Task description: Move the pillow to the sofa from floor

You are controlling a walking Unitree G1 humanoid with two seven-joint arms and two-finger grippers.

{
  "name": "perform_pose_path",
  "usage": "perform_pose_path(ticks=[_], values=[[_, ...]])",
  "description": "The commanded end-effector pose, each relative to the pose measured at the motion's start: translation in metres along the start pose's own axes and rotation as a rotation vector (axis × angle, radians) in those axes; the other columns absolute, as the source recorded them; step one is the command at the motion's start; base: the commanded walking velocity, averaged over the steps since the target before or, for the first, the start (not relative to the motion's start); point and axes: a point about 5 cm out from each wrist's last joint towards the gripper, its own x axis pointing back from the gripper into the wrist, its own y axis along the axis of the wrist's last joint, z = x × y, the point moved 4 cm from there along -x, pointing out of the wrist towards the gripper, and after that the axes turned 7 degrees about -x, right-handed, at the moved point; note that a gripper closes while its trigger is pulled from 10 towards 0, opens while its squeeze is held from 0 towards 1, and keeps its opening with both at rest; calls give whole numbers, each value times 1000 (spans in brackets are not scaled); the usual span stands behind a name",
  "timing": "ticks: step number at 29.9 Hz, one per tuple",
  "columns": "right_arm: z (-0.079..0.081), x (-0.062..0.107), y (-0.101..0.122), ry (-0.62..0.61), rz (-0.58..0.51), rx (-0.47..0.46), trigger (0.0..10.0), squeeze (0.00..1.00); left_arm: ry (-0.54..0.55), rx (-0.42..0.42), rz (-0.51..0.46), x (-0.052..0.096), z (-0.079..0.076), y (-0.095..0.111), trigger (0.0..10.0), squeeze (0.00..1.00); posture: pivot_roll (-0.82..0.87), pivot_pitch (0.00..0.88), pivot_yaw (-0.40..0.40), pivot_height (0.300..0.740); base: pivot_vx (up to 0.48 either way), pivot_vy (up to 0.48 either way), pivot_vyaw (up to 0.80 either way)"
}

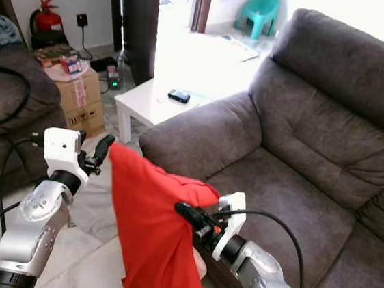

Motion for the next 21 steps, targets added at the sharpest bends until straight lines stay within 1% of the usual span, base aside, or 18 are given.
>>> perform_pose_path(ticks=[1, 6, 7, 9, 10, 12, 13, 18, 19, 20, 21], values=[[14, -1, 33, 79, -95, 80, 10000, 0, -23, 8, -2, -2, -5, 3, 10000, 0, 172, 0, -121, 740, 0, 0, 0], [12, 7, 22, 84, -42, 75, 10000, 0, -65, 35, 17, 3, -6, 1, 10000, 0, 175, 0, -116, 740, 0, 0, 0], [12, 9, 14, 96, 1, 69, 10000, 0, -80, 34, 24, 6, -5, 1, 10000, 0, 180, 0, -116, 740, 0, 0, 0], [13, 11, 6, 109, 39, 71, 10000, 0, -93, 27, 29, 8, -3, 0, 10000, 0, 186, 0, -118, 740, 0, 0, 0], [13, 13, 0, 111, 70, 74, 10000, 0, -113, 20, 41, 11, -2, -1, 10000, 0, 188, 0, -117, 740, 0, 0, 0], [13, 16, -4, 119, 101, 80, 10000, 0, -152, 6, 55, 17, -3, -2, 10000, 0, 188, 0, -116, 740, 0, 0, 0], [13, 20, -9, 125, 140, 94, 10000, 0, -228, -5, 80, 27, -7, -3, 10000, 0, 188, 0, -115, 740, 0, 0, 0], [6, 27, -14, 109, 194, 120, 10000, 0, -383, -32, 137, 50, -12, -5, 10000, 0, 192, 0, -114, 740, 0, 0, 0], [3, 29, -15, 103, 211, 135, 10000, 0, -473, -62, 187, 65, -12, -8, 10000, 0, 197, 0, -115, 740, 0, 0, 0], [3, 31, -16, 106, 228, 133, 10000, 0, -530, -110, 239, 78, -8, -13, 10000, 0, 202, 0, -118, 740, 0, 0, 0], [3, 31, -17, 113, 238, 134, 10000, 0, -551, -132, 265, 84, -3, -16, 10000, 0, 202, 0, -118, 740, 0, 0, 0]])
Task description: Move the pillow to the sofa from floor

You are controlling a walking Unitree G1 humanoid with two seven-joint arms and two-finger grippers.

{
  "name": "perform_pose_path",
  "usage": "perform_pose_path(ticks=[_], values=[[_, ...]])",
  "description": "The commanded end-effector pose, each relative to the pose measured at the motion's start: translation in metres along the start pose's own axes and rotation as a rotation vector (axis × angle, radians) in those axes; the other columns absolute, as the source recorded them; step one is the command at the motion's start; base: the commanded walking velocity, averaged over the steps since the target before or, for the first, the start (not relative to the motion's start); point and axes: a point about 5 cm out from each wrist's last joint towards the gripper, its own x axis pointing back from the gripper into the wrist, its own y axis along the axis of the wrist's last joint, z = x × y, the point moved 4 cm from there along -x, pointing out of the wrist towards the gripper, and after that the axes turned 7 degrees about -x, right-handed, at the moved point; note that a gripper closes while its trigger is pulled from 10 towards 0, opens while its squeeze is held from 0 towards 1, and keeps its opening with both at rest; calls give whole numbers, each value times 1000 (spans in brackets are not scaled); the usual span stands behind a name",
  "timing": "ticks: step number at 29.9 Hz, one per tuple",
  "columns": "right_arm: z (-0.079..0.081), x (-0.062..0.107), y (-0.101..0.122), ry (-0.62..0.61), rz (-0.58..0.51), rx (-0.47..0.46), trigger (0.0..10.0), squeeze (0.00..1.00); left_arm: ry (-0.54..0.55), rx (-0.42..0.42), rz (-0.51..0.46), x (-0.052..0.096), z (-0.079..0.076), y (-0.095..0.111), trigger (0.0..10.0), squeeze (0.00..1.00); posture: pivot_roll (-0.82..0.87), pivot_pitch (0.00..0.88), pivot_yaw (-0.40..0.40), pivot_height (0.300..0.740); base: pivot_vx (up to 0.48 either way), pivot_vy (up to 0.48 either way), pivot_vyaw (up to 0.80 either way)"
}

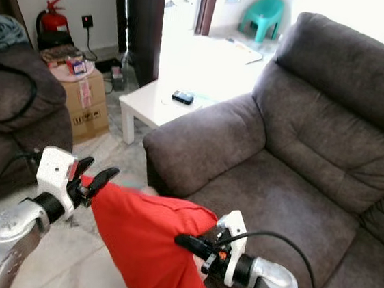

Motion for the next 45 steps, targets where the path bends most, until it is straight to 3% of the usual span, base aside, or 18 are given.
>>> perform_pose_path(ticks=[1, 4, 5, 6, 7, 12, 17, 20, 21, 24, 29, 32, 33, 37, 39, 42, 45], values=[[5, 1, 16, 53, -28, 67, 10000, 0, -88, -20, 51, 12, -7, -5, 10000, 0, 208, 0, -121, 740, 0, 0, 0], [6, 1, 15, 67, -19, 62, 10000, 0, -127, -23, 96, 21, -8, -13, 10000, 0, 213, 0, -122, 740, 0, 0, 0], [6, 2, 13, 73, 12, 74, 10000, 0, -167, -52, 171, 32, -7, -26, 10000, 0, 217, 0, -125, 740, 0, 0, 0], [6, 2, 13, 73, 12, 74, 10000, 0, -167, -52, 171, 32, -7, -26, 10000, 0, 217, 0, -125, 740, 0, 0, 0], [5, 4, 10, 78, 43, 84, 10000, 0, -202, -69, 227, 41, -8, -35, 10000, 0, 217, 0, -128, 740, 0, 0, 0], [2, 11, 2, 75, 117, 116, 10000, 0, -252, -86, 312, 53, -7, -44, 10000, 0, 214, 0, -134, 740, 0, 0, 0], [0, 17, -4, 77, 170, 132, 10000, 0, -235, -106, 340, 53, -2, -54, 10000, 0, 204, 0, -141, 740, 0, 0, 0], [0, 18, -5, 82, 186, 138, 10000, 0, -260, -109, 348, 54, -5, -59, 10000, 0, 204, 0, -142, 740, 0, 0, 0], [0, 18, -5, 86, 191, 142, 10000, 0, -341, -117, 382, 57, -15, -68, 10000, 0, 206, 0, -150, 740, 0, 0, 0], [0, 17, -4, 97, 198, 152, 10000, 0, -438, -134, 425, 62, -26, -80, 10000, 0, 205, 0, -151, 740, 0, 0, 0], [2, 15, 0, 111, 187, 159, 10000, 0, -504, -135, 489, 71, -32, -102, 10000, 0, 201, 0, -151, 740, 0, 0, 0], [2, 16, 0, 115, 188, 160, 10000, 0, -547, -214, 557, 79, -30, -122, 10000, 0, 199, 0, -154, 740, 0, 0, 0], [3, 16, 0, 118, 188, 160, 10000, 0, -557, -284, 595, 82, -26, -133, 10000, 0, 201, 0, -153, 740, 0, 0, 0], [3, 15, -1, 119, 186, 159, 10000, 0, -544, -371, 623, 83, -18, -143, 10000, 0, 192, 0, -153, 740, 0, 0, 0], [3, 14, 2, 122, 174, 158, 10000, 0, -512, -505, 633, 81, -8, -153, 10000, 0, 192, 0, -154, 740, 0, 0, 0], [4, 14, 2, 124, 172, 157, 10000, 0, -417, -601, 596, 74, 8, -152, 10000, 0, 190, 0, -157, 740, 0, 0, 0], [4, 15, 3, 128, 171, 153, 10000, 0, -312, -642, 528, 64, 23, -142, 10000, 0, 195, 0, -160, 740, 0, 0, 0]])
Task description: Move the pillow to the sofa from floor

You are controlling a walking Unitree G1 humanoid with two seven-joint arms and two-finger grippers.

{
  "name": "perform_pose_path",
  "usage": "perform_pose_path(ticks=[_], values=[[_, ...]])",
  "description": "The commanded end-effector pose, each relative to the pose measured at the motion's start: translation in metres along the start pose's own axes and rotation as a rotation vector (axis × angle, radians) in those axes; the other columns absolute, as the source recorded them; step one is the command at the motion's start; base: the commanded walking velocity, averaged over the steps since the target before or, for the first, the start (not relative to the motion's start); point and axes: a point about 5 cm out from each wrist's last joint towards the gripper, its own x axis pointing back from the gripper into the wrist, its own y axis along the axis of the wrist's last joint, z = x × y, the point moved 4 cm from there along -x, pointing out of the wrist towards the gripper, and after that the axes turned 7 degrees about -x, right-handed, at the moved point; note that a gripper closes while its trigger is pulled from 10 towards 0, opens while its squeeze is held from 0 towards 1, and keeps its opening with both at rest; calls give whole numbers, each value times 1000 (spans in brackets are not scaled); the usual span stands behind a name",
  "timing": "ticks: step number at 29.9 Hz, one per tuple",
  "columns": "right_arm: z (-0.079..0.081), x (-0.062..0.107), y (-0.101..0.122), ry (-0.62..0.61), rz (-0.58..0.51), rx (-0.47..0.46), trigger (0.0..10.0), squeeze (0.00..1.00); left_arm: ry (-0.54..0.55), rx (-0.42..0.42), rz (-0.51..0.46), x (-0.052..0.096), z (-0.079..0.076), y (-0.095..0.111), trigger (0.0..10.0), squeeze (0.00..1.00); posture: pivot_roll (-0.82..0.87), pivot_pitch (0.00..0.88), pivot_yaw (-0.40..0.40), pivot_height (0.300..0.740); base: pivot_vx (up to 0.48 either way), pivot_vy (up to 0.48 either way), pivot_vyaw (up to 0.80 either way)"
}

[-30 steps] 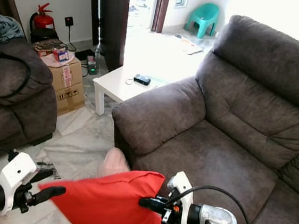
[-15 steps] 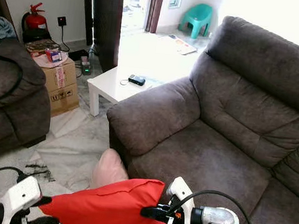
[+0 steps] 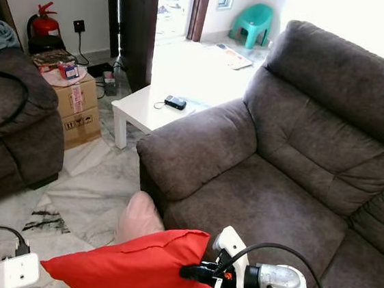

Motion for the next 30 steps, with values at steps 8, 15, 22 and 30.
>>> perform_pose_path(ticks=[8, 15, 22, 30], values=[[4, 5, 27, 49, -73, 75, 10000, 0, 66, 47, -66, -4, 11, -3, 10000, 0, 192, 0, -172, 740, 0, 0, 0], [3, 10, 29, 52, -71, 79, 10000, 0, 36, 140, -125, -22, 2, 2, 10000, 0, 172, 0, -184, 740, 0, 0, 0], [0, 15, 31, 38, -67, 83, 10000, 0, 54, 169, -106, -29, 9, 1, 10000, 145, 169, 0, -195, 740, 0, 0, 0], [0, 14, 29, 41, -59, 77, 10000, 0, 30, 228, -195, -33, 13, 14, 10000, 1000, 163, 0, -198, 740, 0, 0, 0]])
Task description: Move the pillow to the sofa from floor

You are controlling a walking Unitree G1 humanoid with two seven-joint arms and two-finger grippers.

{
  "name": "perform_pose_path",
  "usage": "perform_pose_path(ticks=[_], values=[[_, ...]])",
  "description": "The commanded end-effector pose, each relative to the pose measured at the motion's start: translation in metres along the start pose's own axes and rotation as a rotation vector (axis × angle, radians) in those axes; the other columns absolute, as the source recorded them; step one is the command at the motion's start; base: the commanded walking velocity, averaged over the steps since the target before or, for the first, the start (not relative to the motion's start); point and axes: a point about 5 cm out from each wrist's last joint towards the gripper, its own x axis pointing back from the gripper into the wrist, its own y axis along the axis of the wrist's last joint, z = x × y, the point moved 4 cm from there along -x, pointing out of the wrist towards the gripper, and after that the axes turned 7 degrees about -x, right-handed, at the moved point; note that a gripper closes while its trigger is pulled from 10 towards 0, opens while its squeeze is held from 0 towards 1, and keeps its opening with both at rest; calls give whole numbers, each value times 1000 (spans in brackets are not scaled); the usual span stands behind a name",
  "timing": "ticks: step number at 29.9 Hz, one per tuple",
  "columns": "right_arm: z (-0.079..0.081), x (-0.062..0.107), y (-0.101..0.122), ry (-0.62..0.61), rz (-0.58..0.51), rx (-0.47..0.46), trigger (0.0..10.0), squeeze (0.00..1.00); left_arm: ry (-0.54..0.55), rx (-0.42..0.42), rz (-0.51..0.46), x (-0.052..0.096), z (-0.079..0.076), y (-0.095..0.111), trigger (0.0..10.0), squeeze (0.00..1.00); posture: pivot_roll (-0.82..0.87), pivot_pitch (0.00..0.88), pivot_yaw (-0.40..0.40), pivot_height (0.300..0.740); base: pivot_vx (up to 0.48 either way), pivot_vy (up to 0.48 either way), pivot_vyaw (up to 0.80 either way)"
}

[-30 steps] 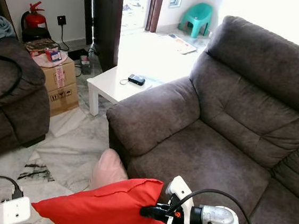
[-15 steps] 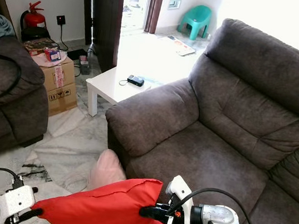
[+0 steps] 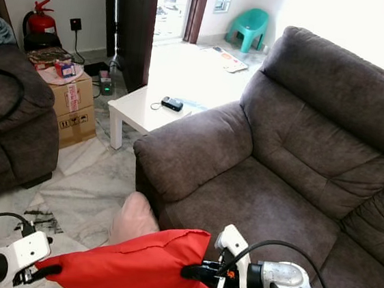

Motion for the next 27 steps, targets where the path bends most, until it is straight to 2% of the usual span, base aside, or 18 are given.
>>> perform_pose_path(ticks=[1, 5, 9, 14, 17, 18, 27], values=[[-1, 10, 25, 6, -65, 69, 10000, 0, -20, 9, -54, -4, 0, 11, 10000, 1000, 163, 0, -198, 740, 0, 0, 0], [-1, 9, 25, 6, -68, 66, 10000, 0, -37, 28, -109, -4, -1, 23, 10000, 1000, 161, 0, -200, 740, 0, 0, 0], [0, 9, 25, 9, -69, 66, 10000, 0, -56, 39, -115, -4, -2, 24, 10000, 1000, 161, 0, -200, 740, 0, 0, 0], [0, 12, 25, 8, -69, 63, 10000, 0, -118, 33, -62, -6, -13, 9, 10000, 1000, 140, 0, -204, 740, 0, 0, 0], [1, 15, 25, 8, -69, 63, 10000, 0, -122, 32, -40, -8, -15, 5, 10000, 1000, 135, 0, -206, 740, 0, 0, 0], [1, 16, 26, 9, -70, 64, 10000, 0, -123, 29, -29, -9, -16, 3, 10000, 0, 132, 0, -207, 740, 0, 0, 0], [1, 22, 29, 11, -65, 73, 10000, 0, -102, -28, 40, -19, -23, -7, 10000, 0, 110, 0, -223, 740, 0, 0, 0]])
